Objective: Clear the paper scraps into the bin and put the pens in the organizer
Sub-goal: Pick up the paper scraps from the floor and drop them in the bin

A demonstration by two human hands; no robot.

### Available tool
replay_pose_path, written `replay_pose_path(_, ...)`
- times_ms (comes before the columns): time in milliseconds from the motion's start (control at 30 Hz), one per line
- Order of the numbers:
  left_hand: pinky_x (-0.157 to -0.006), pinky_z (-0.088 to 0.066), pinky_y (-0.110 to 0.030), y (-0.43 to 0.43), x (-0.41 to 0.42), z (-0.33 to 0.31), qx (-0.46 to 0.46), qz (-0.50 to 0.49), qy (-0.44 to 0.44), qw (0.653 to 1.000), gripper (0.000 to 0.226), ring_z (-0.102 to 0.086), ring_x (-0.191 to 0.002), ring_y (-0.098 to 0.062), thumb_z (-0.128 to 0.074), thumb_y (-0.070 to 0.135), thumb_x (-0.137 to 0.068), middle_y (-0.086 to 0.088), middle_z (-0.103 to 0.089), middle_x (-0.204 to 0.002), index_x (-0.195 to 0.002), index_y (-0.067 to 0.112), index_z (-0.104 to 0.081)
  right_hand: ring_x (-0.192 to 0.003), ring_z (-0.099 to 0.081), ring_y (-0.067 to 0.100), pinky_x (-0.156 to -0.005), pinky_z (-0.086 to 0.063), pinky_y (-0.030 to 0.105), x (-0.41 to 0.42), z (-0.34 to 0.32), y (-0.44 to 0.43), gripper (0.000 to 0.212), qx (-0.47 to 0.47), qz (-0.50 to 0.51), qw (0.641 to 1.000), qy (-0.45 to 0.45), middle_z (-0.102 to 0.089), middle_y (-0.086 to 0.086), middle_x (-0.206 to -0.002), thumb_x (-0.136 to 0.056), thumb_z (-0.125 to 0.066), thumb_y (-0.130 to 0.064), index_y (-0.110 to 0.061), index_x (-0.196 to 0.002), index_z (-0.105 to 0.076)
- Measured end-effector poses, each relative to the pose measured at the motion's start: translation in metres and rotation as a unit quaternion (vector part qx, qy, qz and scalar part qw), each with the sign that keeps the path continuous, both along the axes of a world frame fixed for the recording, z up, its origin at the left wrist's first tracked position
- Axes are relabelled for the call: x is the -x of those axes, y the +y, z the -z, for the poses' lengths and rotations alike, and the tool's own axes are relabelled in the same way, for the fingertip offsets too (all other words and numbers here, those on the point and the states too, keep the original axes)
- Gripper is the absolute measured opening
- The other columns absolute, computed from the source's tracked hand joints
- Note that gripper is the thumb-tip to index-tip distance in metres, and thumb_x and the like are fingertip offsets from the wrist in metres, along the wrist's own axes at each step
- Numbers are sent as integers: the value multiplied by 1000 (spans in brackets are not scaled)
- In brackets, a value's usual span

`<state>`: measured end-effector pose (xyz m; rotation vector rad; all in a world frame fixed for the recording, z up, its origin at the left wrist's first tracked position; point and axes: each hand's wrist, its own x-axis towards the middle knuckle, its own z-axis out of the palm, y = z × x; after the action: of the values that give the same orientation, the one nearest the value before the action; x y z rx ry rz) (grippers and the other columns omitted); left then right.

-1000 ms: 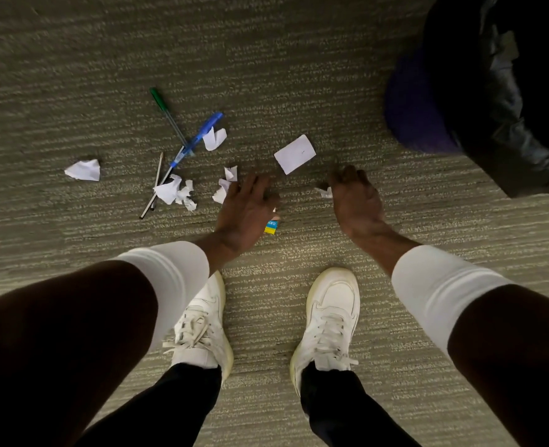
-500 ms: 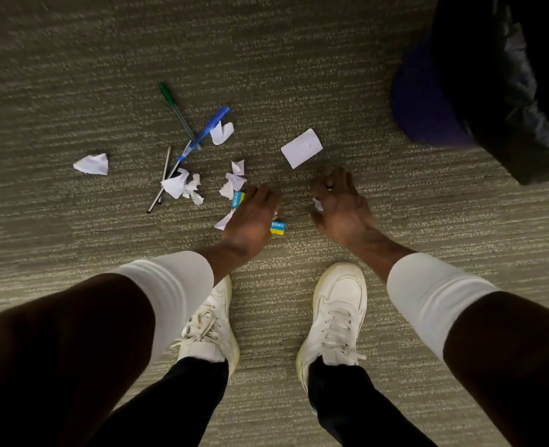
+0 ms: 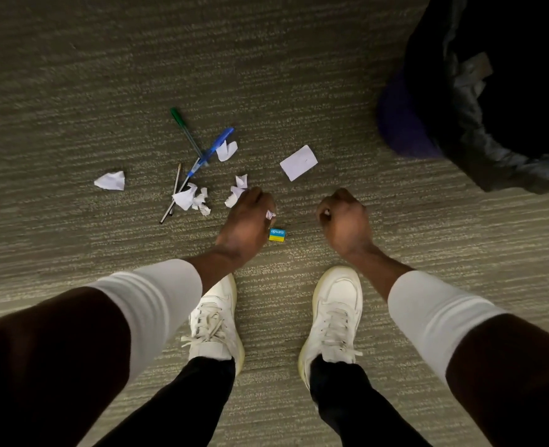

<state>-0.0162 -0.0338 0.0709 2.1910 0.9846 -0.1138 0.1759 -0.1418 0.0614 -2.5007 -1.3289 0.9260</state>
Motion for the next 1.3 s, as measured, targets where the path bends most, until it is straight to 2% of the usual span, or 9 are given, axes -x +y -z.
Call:
replay_pose_path(333,-76,-54,-38,9,-76,-112,-15,-126,-65,990,13,-68,-86,-31,-66,-2,-82,-11,-69,-97,-93,6,-70,-79,-72,26,-83,-62,41,-18,-135,9,17,-116,127,985,3,-69,12,-103,-84,-70,-2,-10,-95,-80)
replay_pose_path(500,-76,-58,-34,11,-137,-193,-7,-213,-121,969,11,-71,-81,-17,-73,10,-81,1,-76,-92,-91,14,-72,-70,-65,9,-70,-50,7,-47,-216,19,11,-204,182,962,-7,-69,7,-98,-85,-78,-6,-12,-94,-79)
replay_pose_path(600,-74,-59,-32,8,-177,-237,34,-227,-174,958,8,-70,-76,-13,-77,8,-82,5,-77,-85,-89,13,-75,-70,-60,-7,-68,-44,-2,-72,-252,19,11,-258,238,936,-14,-70,5,-95,-83,-78,-6,-10,-94,-79)
replay_pose_path(667,-71,-57,-31,4,-204,-258,48,-235,-192,952,8,-70,-75,-15,-78,8,-82,3,-77,-82,-88,12,-75,-69,-64,-7,-66,-48,1,-94,-266,17,12,-266,293,918,-11,-74,2,-93,-82,-76,-10,-12,-94,-79)
replay_pose_path(833,-75,-55,-33,-3,-269,-275,40,-202,-190,960,5,-71,-85,-20,-74,9,-86,0,-76,-88,-90,12,-73,-74,-78,15,-73,-66,44,-149,-270,11,16,-247,434,866,38,-79,-3,-77,-73,-74,-11,-19,-86,-80)
replay_pose_path(933,-81,-56,-32,-7,-294,-263,27,-152,-164,974,15,-72,-96,-20,-73,17,-90,-2,-76,-104,-103,12,-71,-76,-78,13,-74,-66,41,-177,-259,11,27,-217,450,866,8,-79,-3,-79,-73,-65,-11,-19,-92,-82)
replay_pose_path(1033,-90,-54,-26,-15,-303,-251,54,-112,-166,978,52,-70,-110,-21,-77,26,-91,-11,-61,-133,-134,6,-58,-88,-77,11,-84,-64,37,-196,-248,10,39,-173,444,879,-25,-81,-4,-92,-77,-56,-11,-22,-103,-83)
replay_pose_path(1133,-108,-51,-37,-22,-293,-241,46,-62,-145,986,77,-55,-136,-30,-75,28,-92,-18,-41,-155,-154,2,-37,-92,-77,11,-88,-63,39,-199,-242,5,41,-172,419,891,-36,-82,-5,-95,-75,-55,-8,-22,-103,-82)
replay_pose_path(1300,-98,-56,-46,-36,-232,-219,-9,-94,-159,983,52,-60,-123,-34,-69,23,-92,-16,-52,-142,-137,5,-50,-84,-78,16,-79,-66,46,-153,-242,-4,23,-246,321,915,20,-79,-2,-93,-85,-60,-15,-20,-100,-76)
